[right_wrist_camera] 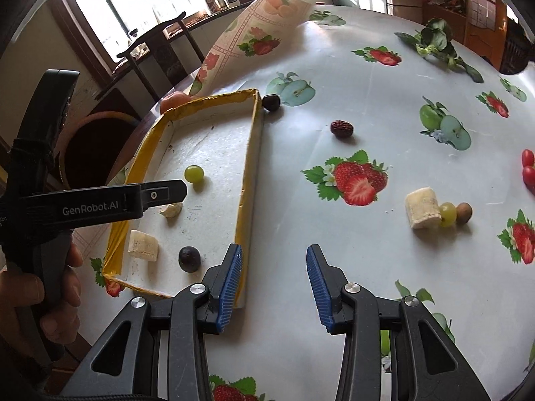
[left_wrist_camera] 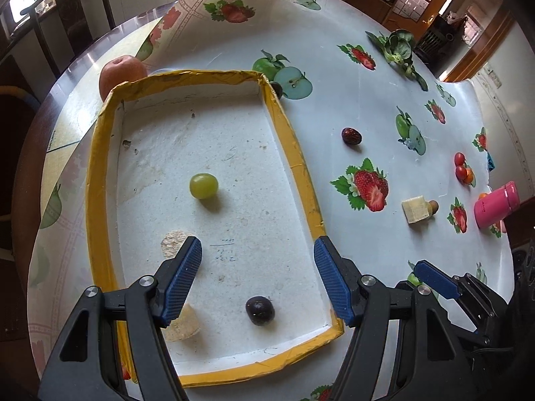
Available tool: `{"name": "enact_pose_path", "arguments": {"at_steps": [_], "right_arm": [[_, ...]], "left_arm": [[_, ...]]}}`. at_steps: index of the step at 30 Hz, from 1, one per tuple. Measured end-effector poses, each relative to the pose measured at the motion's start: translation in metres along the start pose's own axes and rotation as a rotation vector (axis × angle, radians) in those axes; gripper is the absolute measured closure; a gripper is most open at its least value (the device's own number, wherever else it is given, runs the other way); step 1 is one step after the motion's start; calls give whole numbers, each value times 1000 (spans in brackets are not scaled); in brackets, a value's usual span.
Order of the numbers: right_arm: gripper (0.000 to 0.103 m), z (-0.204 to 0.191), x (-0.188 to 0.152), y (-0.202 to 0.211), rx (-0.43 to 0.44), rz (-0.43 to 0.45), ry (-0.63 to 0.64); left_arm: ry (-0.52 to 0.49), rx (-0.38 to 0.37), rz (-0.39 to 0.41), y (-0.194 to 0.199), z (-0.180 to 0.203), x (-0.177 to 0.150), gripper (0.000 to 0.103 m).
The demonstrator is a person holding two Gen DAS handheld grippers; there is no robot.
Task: Organize fruits
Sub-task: 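Move left tool to the red date while right tool approaches a banana chunk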
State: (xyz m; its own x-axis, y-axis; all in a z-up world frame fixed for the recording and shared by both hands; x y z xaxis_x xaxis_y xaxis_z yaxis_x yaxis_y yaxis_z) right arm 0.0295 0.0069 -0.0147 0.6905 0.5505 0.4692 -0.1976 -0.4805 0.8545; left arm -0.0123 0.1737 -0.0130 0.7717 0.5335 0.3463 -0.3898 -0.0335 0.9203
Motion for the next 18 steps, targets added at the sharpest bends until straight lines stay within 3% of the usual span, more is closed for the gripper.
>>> {"name": "enact_pose_path", "arguments": {"at_steps": [11,18], "right_arm": [[61,72,-12,21,-83,54,-169],[61,95,-10,18,-97,60,-211]], "left_arm": [[-53,-50,-15,-8,51,11,34],[-80,-59,-24,-18,76,22,34]]}}
Point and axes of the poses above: each gripper's, at about its wrist camera, not at the fingertips, and y roughly against the way its jaws point, z to its right, x to its top, the point moved 3 cm from there along -y, roughly the way its jaws point
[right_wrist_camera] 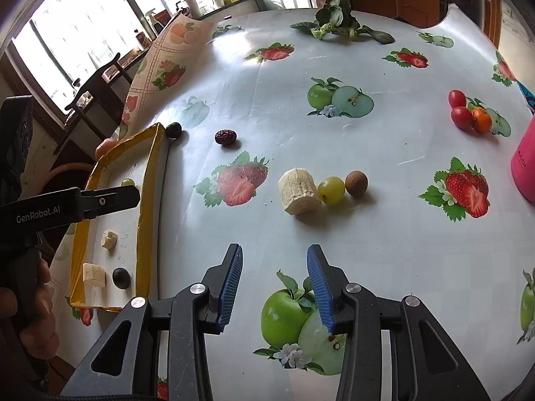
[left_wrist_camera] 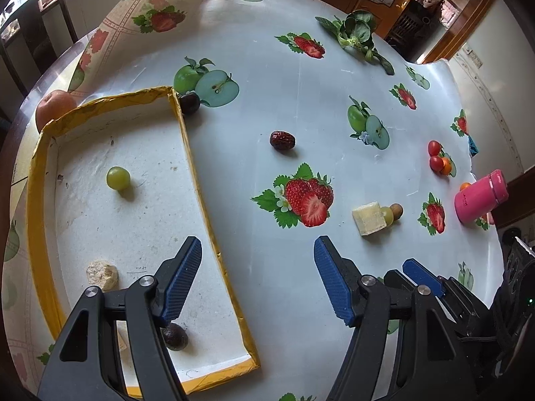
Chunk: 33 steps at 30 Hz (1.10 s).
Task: Organize fruits
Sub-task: 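Move left tool to the red date while right tool approaches a banana chunk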
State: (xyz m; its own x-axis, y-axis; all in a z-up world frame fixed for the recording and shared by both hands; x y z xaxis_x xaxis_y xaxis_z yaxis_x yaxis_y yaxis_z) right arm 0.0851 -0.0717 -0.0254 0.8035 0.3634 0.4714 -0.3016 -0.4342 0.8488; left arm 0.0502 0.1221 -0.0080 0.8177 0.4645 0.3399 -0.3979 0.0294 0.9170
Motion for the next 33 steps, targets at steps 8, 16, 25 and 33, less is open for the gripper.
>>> {"name": "enact_pose_path", "arguments": {"at_steps": [8,16,25,33], "right_arm": [[61,3,15,-10,4,-4,-2],[60,4,41,-29,-36,9,51],[60,-1,49,-55,-71,-23,144],[61,-4,50,-60,-66,-22,166]], "left_arm": [[-3,6,-23,-18,11,17,34],[-8,48,-52,-53,17,50,34],[-38,102,-92,-99,25,72,34],[-35,131,-59,-115,26,83,34]]}}
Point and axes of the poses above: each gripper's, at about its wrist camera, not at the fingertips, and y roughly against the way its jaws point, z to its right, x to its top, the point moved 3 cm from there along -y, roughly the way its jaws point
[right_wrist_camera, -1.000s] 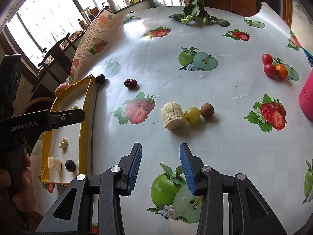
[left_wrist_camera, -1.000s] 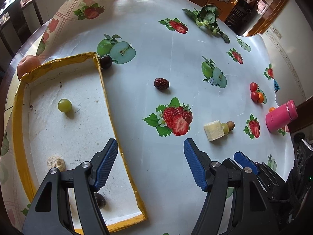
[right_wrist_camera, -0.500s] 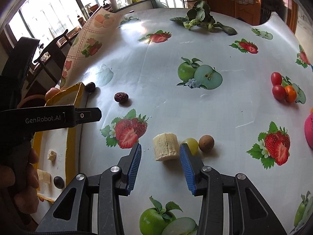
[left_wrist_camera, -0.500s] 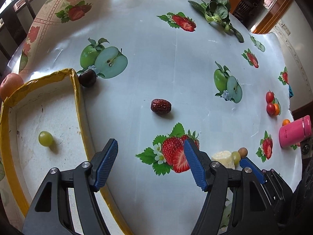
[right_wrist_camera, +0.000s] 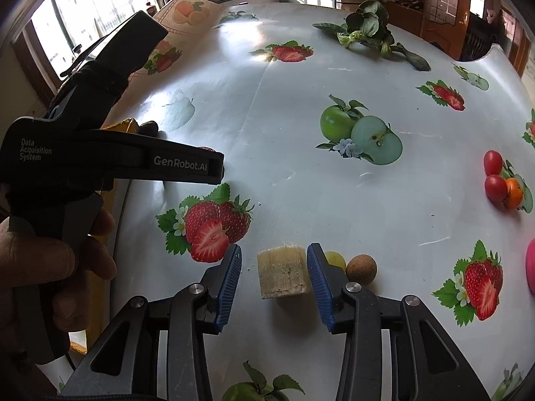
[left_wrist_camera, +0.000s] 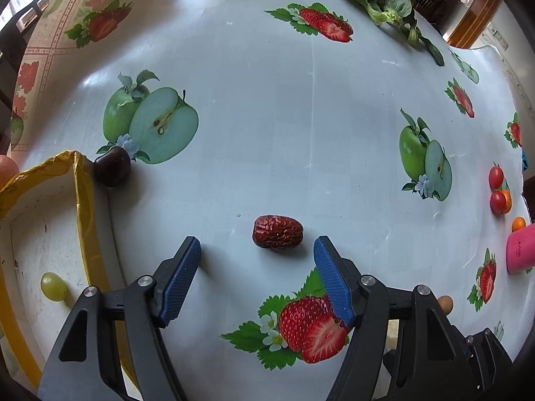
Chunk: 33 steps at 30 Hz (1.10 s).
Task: Organize fruits
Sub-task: 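Move left tool to the red date while right tool approaches a banana chunk, then grasp the red date with left tool while right tool grasps the banana chunk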
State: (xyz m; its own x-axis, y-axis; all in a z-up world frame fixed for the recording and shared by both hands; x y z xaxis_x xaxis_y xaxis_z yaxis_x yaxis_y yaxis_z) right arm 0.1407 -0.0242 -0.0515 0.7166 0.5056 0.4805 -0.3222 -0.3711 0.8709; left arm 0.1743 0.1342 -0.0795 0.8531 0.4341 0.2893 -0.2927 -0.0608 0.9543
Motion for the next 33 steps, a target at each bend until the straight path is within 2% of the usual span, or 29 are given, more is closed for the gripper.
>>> {"name": "enact_pose_path", "arguments": {"at_steps": [2,3,4,5,6,7,14,20,33], "right_arm": [[61,0,1,0,2,-2,1],[65,0,1,-1,-1,-1,1],[74,0,1,-1,-5,-3,-1],[79,1,1,0,-2,-3,-6],[79,2,1,0,5,-2,-15],[79,3,1,2,9,1,-22],[82,2,-3,18,33,22,-40],[83,-1,-7,43,51,53,-49],[84,-14,-42,79,67,60,-49]], "left_arm": [[-15,10,15,0,2,1,38],[-28,23,23,0,3,0,44],[-42,33,32,1,5,-1,55],[-53,34,38,1,7,-1,60],[-60,27,41,2,8,-3,72],[-65,18,40,3,8,-4,76],[-61,-32,26,22,9,-20,76],[-58,-66,41,54,5,-52,76],[-54,-103,72,96,-7,-97,76]]}}
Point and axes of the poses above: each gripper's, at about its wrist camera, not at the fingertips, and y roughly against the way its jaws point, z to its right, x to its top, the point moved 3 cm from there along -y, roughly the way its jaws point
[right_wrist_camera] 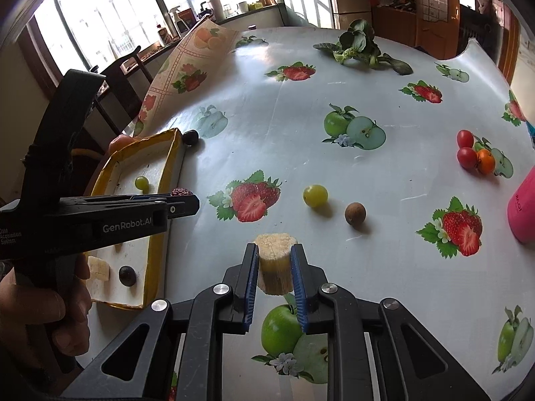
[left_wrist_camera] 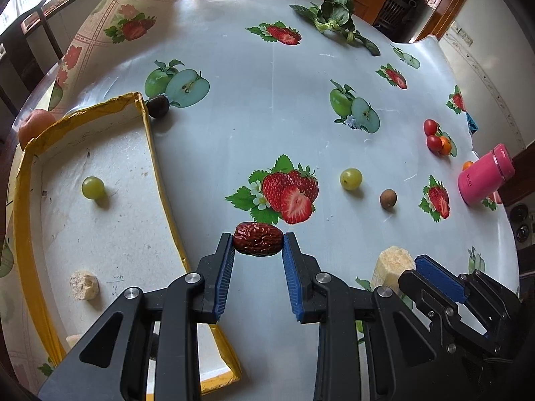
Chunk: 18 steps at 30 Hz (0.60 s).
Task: Organize fruits
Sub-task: 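Carry the red date over the tray with left tool while right tool carries banana chunk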
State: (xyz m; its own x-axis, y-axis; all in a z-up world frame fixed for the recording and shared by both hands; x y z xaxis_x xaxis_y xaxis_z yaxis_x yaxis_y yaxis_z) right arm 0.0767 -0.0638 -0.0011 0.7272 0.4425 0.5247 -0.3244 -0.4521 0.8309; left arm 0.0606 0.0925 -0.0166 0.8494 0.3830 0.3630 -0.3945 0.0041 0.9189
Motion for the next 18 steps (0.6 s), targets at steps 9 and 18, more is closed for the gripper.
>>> {"name": "enact_pose_path", "arguments": {"at_steps": [9,18], "right_arm": [[84,-19,-7,17,7,18,26],[84,-52,-1,26,36,37,78]], "left_arm": [[8,16,40,31,-17,-16,76],[43,36,74,52,-41,-25,76]]}}
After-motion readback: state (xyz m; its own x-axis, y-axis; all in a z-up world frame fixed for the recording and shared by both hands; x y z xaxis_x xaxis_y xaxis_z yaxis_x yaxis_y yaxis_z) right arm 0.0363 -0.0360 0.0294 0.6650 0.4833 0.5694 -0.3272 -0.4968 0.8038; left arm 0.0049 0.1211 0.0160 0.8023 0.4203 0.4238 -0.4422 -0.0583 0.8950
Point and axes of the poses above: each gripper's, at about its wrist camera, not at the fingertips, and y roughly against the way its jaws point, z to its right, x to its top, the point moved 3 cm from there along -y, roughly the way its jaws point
